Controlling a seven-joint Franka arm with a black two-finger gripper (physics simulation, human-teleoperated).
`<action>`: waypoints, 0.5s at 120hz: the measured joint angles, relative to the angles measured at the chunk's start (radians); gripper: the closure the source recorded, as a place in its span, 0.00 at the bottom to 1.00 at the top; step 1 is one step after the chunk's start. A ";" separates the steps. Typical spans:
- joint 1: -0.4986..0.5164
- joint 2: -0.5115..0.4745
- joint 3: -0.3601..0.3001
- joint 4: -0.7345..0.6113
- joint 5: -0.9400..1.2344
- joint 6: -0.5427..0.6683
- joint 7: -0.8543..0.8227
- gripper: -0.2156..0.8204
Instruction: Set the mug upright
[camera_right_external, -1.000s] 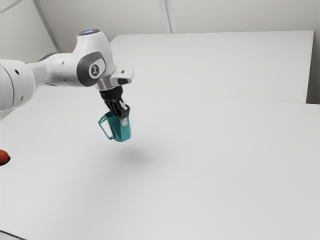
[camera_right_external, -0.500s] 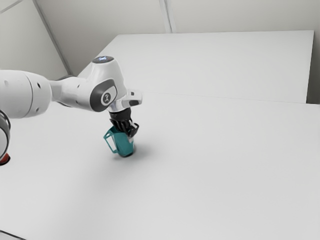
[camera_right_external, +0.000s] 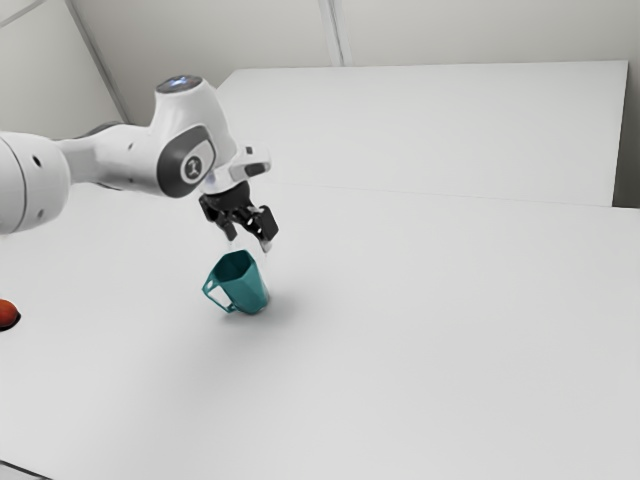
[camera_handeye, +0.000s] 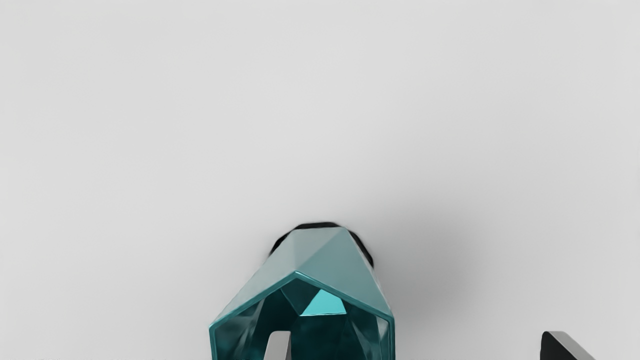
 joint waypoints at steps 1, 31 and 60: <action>0.000 0.000 0.000 0.008 -0.001 -0.006 -0.001 0.27; 0.000 0.018 0.003 0.302 -0.030 -0.268 -0.018 0.23; -0.009 -0.039 0.006 0.438 -0.032 -0.489 -0.028 0.21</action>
